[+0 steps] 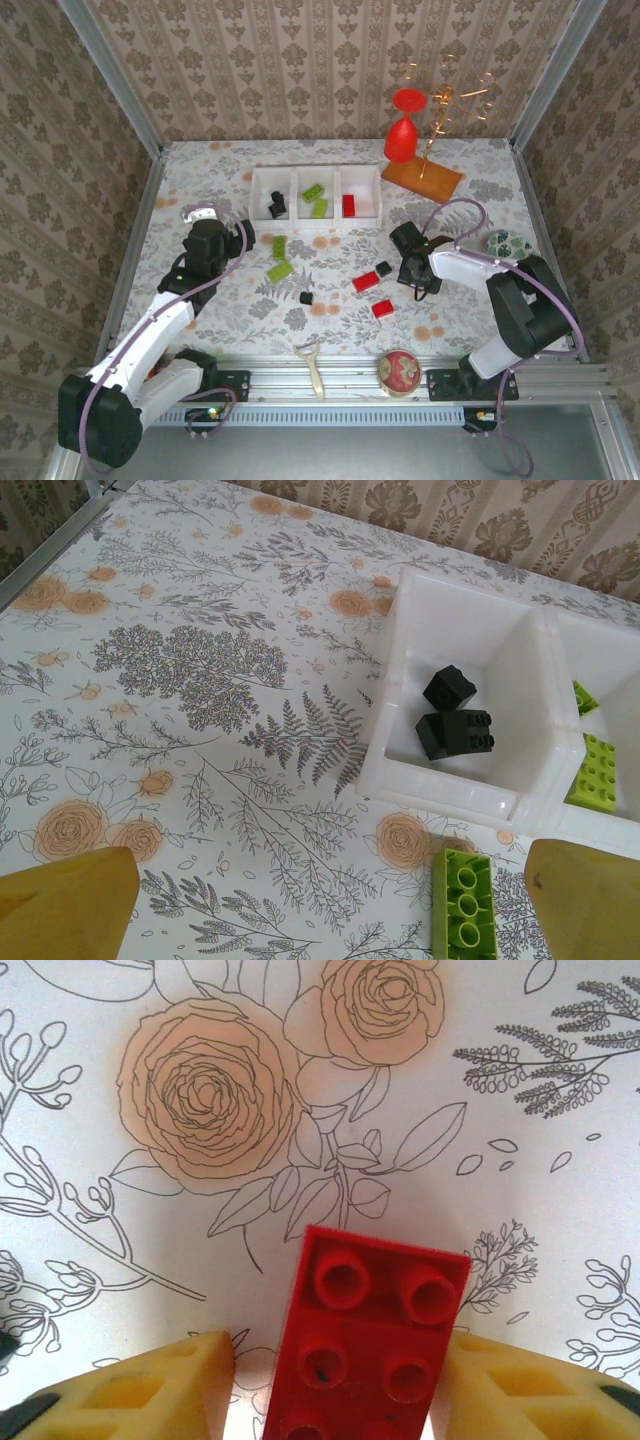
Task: Sort the legos into containers by color
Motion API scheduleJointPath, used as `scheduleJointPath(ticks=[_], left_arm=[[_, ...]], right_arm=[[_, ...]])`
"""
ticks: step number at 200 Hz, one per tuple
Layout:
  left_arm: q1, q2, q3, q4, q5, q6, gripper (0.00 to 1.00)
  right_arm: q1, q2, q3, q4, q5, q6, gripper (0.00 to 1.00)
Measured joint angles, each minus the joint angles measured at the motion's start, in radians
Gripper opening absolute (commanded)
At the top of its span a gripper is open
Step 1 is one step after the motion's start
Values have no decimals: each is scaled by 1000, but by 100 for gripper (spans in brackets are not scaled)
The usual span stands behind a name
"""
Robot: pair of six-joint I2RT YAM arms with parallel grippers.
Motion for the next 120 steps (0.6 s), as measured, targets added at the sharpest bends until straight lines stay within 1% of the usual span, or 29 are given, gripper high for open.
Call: scheduleJointPath(ticks=[48,91,120], left_arm=[[1,1,0,0,0,-7,100],[6,1,0,0,0,-8,100],[6,3,-7,0,0,-21,100]], right_arm=[[-2,0,0,19,-32,-18,36],[-2,-2,19,3,-29,-27,33],[12,-24,67,-43,11,-49,33]])
